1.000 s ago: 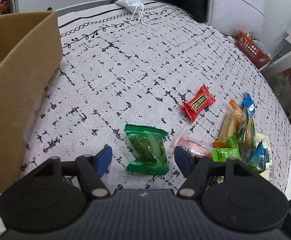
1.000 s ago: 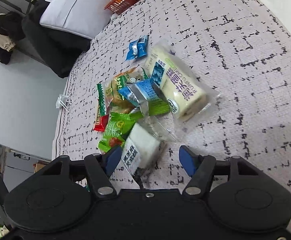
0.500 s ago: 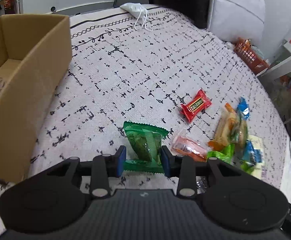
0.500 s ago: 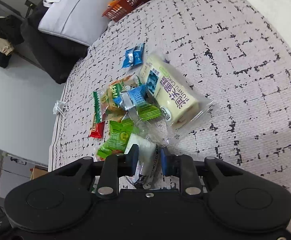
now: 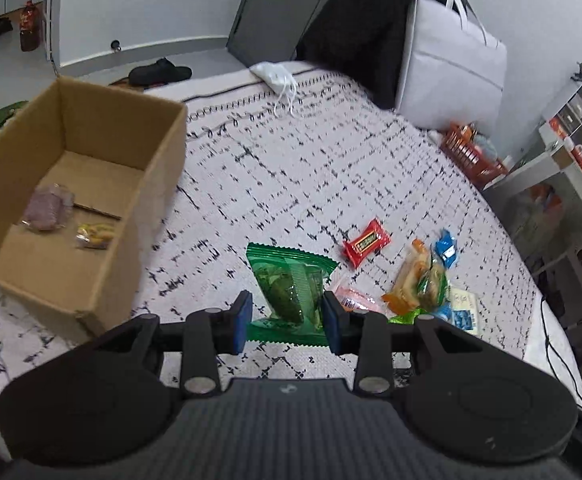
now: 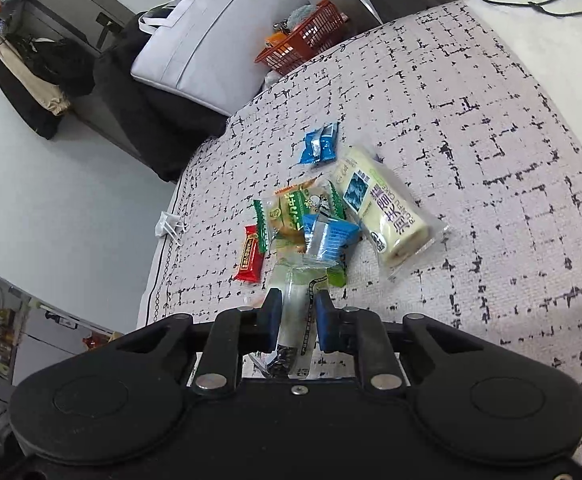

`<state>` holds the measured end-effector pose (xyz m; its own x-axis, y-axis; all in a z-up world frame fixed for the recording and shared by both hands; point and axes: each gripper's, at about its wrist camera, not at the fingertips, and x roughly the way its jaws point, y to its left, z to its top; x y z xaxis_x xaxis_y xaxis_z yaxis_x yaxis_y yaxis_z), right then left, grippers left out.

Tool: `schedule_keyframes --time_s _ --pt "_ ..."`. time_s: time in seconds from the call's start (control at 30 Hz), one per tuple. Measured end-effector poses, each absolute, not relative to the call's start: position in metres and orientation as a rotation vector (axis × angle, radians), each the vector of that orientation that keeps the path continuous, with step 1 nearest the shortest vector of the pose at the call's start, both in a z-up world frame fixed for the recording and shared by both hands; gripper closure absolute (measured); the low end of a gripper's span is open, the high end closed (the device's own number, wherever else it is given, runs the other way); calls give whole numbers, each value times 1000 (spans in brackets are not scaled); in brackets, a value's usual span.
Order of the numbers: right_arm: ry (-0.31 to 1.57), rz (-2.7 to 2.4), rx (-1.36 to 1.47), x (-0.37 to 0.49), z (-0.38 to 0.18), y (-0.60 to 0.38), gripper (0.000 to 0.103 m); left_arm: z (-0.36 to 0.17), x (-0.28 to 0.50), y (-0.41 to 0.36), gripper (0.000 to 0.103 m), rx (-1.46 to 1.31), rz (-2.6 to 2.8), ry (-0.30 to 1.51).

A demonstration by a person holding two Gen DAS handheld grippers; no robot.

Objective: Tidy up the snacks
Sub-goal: 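Carry the green and white packets over the cardboard box with both tools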

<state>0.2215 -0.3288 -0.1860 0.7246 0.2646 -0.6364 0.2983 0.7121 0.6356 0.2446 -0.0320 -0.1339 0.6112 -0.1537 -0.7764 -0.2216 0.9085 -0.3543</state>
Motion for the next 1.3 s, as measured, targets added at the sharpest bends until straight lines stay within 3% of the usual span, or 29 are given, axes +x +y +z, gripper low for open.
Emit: schedule_keyframes --time_s 0.63,1.3 --pt "646 177 802 211 -137 -308 85 -79 220 -3 67 -422 95 835" --pt "672 326 742 221 -127 -234 86 -61 219 91 67 -442 209 829"
